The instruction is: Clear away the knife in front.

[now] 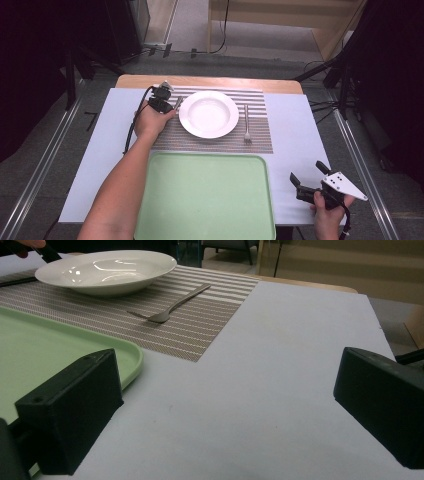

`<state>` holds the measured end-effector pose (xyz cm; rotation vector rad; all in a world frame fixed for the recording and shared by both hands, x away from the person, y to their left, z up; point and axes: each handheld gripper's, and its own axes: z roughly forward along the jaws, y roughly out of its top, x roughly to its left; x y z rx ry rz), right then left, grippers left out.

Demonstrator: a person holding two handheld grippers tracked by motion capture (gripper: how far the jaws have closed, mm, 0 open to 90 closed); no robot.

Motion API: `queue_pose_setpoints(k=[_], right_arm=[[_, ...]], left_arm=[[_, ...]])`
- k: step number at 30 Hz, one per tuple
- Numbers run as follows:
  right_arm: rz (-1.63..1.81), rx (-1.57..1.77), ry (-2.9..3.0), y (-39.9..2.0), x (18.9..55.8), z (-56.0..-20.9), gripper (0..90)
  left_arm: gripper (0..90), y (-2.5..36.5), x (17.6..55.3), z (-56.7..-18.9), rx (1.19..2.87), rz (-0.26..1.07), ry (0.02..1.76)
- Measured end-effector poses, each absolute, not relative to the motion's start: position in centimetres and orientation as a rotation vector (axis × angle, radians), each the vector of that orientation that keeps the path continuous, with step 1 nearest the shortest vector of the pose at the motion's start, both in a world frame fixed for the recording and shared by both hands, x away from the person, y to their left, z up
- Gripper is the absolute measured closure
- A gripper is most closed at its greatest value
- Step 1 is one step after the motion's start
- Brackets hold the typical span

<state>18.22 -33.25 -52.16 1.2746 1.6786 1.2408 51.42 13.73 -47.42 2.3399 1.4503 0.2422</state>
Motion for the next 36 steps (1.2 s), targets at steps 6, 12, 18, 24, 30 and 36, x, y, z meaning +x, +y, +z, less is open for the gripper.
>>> queue_pose_setpoints(k=[6,12,18,24,30,36], right_arm=[[1.251,1.285,1.685,-33.3,18.1,-52.1,0.0],[1.255,1.285,1.687,-33.3,18.2,-52.1,0.0],[1.253,1.291,1.687,-33.2,18.2,-52.1,0.0],[1.249,1.284,1.688,-33.2,18.2,-52.1,0.0],[1.244,1.282,1.693,-33.1,18.2,-52.1,0.0],[1.244,1.283,1.693,-33.1,18.2,-52.1,0.0]], left_arm=[[78.9,13.3,50.4,-47.7,2.376,0.433,1.354],[78.9,14.9,50.3,-47.5,2.284,0.364,1.385],[78.9,16.1,49.7,-46.8,2.242,0.357,1.362],[78.8,16.8,49.0,-45.9,2.208,0.363,1.330],[78.8,17.1,48.1,-45.0,2.178,0.348,1.301],[78.8,16.8,47.3,-44.5,2.173,0.352,1.267]])
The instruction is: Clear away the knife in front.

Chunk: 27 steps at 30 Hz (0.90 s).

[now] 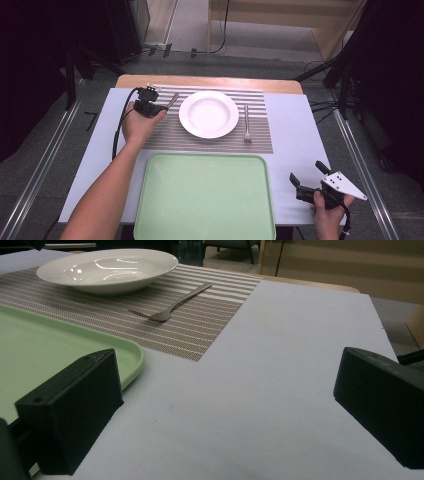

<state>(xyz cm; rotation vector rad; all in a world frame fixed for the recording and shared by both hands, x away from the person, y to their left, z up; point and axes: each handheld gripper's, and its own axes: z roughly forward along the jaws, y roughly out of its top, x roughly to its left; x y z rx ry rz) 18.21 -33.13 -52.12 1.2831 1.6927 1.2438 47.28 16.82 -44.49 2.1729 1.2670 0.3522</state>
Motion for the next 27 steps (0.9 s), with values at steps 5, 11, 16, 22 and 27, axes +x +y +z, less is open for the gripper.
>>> queue_pose_setpoints(k=[5,11,16,22,27], right_arm=[[1.248,1.285,1.689,-33.1,18.2,-52.1,0.0],[1.247,1.280,1.690,-33.2,18.2,-52.1,0.0],[1.244,1.282,1.692,-33.1,18.2,-52.1,0.0],[1.239,1.284,1.691,-33.1,18.2,-52.1,0.0],[1.237,1.284,1.691,-33.1,18.2,-52.1,0.0]], left_arm=[[78.8,16.4,46.5,-44.0,2.183,0.350,1.229],[78.8,16.4,45.3,-43.3,2.166,0.344,1.195],[78.8,16.5,44.1,-42.8,2.170,0.339,1.159],[78.8,15.9,42.5,-42.4,2.168,0.337,1.096],[78.8,15.4,41.1,-42.1,2.174,0.330,1.052]])
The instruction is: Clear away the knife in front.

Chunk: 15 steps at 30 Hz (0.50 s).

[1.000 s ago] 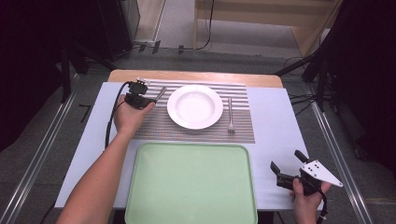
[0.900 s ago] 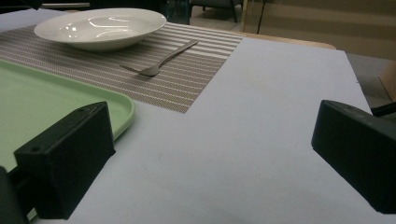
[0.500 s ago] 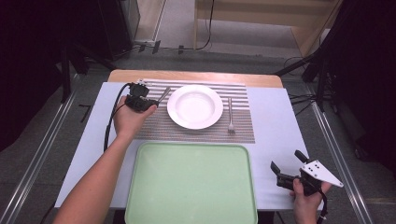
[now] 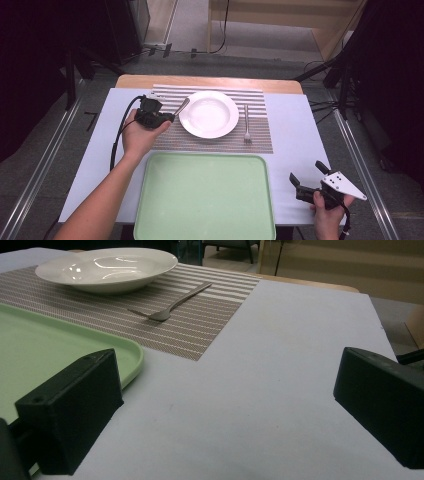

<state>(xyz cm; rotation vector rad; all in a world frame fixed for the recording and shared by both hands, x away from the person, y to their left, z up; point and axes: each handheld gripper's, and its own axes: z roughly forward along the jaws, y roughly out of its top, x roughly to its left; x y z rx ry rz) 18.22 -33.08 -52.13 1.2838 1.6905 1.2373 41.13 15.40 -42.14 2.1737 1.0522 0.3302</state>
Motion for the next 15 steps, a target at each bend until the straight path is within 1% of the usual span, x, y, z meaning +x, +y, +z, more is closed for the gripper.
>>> queue_pose_setpoints(k=[15], right_arm=[[1.236,1.282,1.693,-33.1,18.2,-52.1,0.0]], left_arm=[[78.8,15.2,37.8,-42.2,2.171,0.304,0.978]])
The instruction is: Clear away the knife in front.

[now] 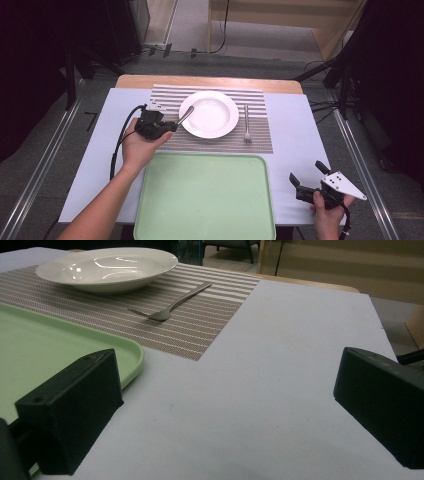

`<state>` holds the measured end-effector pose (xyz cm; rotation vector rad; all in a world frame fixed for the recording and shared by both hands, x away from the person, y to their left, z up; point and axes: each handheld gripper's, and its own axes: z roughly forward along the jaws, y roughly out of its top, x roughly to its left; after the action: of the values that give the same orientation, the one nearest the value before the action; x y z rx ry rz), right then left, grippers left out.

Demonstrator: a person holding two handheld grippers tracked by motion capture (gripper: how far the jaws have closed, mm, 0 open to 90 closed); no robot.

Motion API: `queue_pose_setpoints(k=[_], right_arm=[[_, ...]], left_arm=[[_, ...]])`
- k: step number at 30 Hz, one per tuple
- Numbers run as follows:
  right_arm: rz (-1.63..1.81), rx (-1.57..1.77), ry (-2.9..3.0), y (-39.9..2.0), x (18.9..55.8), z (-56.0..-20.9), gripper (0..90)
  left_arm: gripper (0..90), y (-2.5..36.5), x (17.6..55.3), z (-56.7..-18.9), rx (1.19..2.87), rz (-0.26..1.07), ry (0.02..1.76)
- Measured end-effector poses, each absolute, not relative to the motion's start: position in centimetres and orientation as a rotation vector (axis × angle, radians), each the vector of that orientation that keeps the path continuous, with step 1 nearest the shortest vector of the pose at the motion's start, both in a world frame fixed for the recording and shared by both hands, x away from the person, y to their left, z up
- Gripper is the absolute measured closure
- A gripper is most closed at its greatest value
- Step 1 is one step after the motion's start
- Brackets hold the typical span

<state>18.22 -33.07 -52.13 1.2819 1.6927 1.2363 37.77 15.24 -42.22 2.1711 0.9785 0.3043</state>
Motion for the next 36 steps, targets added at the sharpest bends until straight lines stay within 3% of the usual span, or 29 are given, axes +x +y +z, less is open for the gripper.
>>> queue_pose_setpoints(k=[22,36], right_arm=[[1.231,1.281,1.697,-33.0,18.2,-52.1,0.0],[1.227,1.285,1.698,-33.0,18.2,-52.1,0.0]], left_arm=[[78.8,16.3,32.0,-42.2,2.112,0.270,0.903],[78.8,16.8,28.4,-44.3,2.122,0.255,0.884]])
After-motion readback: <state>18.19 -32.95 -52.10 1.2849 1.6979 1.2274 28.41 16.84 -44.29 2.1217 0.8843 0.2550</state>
